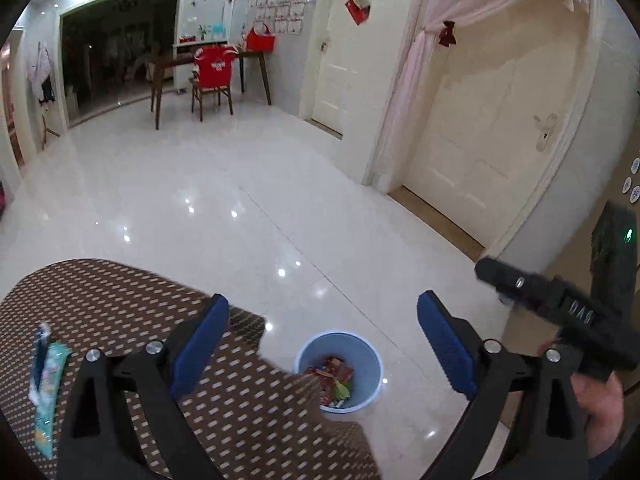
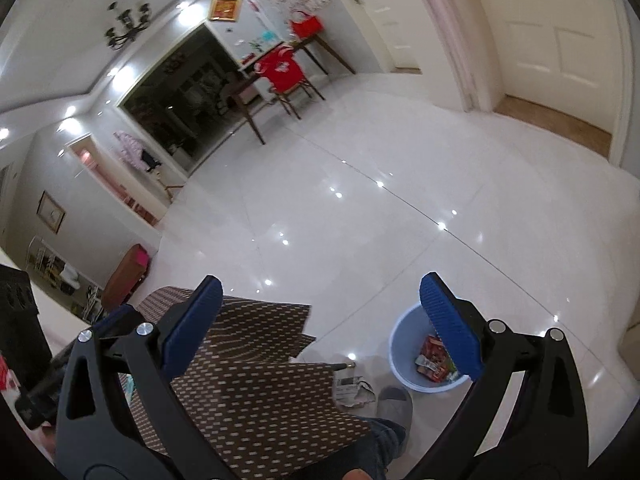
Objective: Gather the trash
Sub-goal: 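Move both tools back over the table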
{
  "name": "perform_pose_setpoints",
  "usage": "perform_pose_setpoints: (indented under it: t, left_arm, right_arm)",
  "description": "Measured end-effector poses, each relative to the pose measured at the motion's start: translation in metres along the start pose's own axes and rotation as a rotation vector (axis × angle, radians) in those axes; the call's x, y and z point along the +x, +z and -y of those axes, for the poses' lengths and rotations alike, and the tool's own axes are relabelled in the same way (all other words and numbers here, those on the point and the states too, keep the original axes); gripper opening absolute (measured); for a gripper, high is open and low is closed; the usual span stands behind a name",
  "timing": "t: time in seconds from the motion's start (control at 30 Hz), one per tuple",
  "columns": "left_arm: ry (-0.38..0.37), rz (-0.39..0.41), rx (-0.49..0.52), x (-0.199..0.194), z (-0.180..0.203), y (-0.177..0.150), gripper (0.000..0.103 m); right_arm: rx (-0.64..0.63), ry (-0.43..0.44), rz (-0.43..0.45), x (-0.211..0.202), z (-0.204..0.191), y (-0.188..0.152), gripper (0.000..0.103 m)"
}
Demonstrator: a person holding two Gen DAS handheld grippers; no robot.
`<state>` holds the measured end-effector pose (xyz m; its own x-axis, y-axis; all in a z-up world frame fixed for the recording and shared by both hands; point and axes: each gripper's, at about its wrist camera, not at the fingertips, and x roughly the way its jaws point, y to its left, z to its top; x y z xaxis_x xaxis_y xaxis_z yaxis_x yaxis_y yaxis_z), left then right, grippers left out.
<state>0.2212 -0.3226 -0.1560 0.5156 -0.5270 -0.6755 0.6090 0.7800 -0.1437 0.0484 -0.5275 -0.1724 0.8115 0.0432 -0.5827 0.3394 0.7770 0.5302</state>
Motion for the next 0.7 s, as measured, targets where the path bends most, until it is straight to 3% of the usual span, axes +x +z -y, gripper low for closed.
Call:
perform_pose_setpoints:
  t: [0.27,0.7]
  left_arm:
    - [0.069,0.058,-0.006,-0.052,-0.051,-0.023,0.093]
    - [0.224,0.022,-0.102,-0.089,-0.188,-0.083,0.093]
  right_arm:
    - [-0.124,0.045,-0.014,0.003,-0.08,-0.018,0.097]
    - [-0.295,0.1,-0.118,0.045,-0.183,-0.068,0.097]
